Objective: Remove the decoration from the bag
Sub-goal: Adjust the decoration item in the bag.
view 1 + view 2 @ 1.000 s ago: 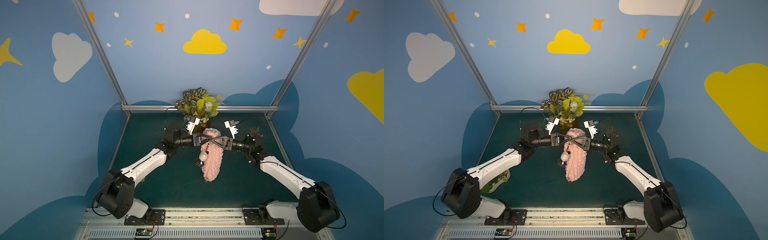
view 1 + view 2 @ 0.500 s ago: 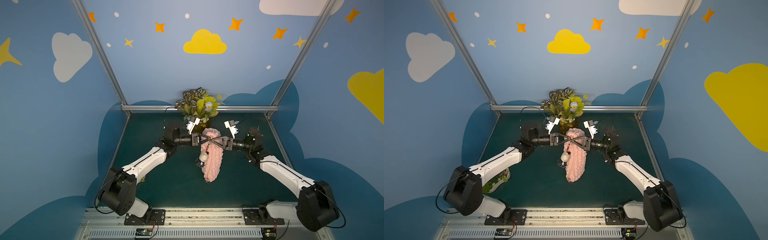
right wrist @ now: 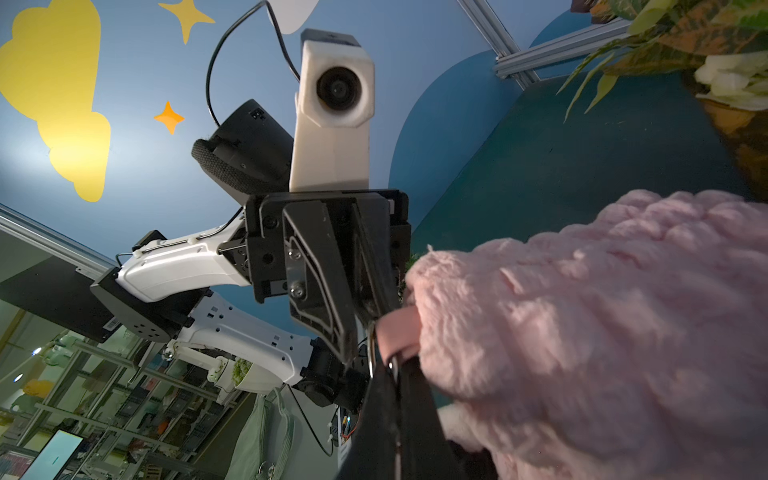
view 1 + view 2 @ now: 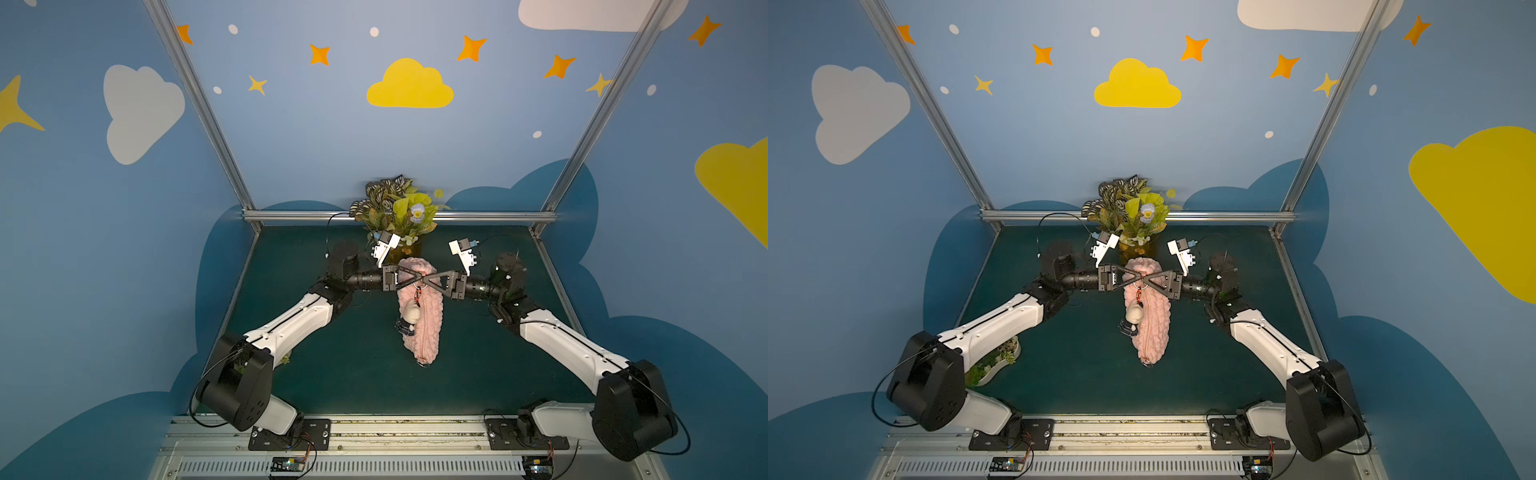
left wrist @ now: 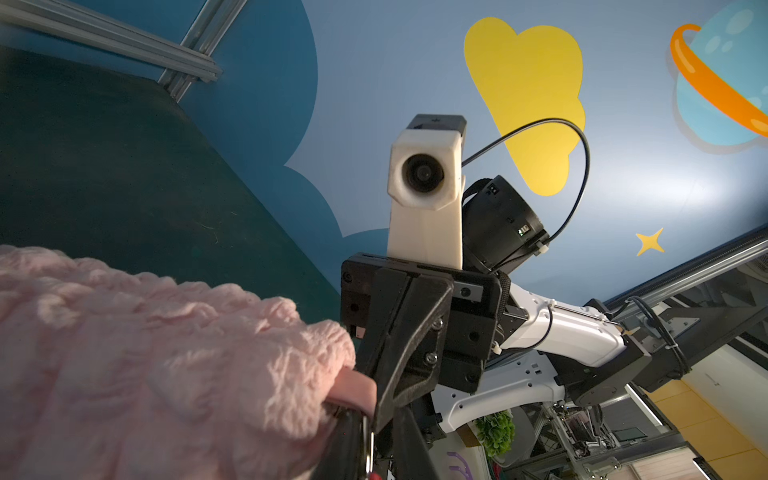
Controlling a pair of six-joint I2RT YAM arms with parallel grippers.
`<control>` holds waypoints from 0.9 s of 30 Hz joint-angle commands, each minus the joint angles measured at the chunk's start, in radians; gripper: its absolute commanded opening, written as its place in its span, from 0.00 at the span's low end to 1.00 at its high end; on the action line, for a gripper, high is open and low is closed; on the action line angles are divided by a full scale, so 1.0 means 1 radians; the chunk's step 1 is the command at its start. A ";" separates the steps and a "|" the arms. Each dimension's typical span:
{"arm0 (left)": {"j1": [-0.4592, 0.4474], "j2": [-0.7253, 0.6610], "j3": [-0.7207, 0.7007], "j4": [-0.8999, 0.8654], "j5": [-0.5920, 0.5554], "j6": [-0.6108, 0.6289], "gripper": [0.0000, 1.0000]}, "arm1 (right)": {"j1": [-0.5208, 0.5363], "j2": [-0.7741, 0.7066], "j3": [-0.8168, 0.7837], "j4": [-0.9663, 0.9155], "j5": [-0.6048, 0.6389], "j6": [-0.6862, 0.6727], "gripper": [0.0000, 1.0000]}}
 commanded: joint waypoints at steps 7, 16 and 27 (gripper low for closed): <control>-0.003 0.024 -0.001 0.062 0.051 -0.003 0.14 | -0.009 0.013 0.030 0.016 0.023 -0.004 0.00; -0.005 0.034 -0.003 0.062 0.061 -0.003 0.02 | -0.010 0.031 0.043 0.018 0.036 -0.001 0.00; -0.004 -0.019 -0.051 0.112 -0.094 -0.022 0.02 | -0.034 -0.048 -0.005 0.016 0.103 0.029 0.27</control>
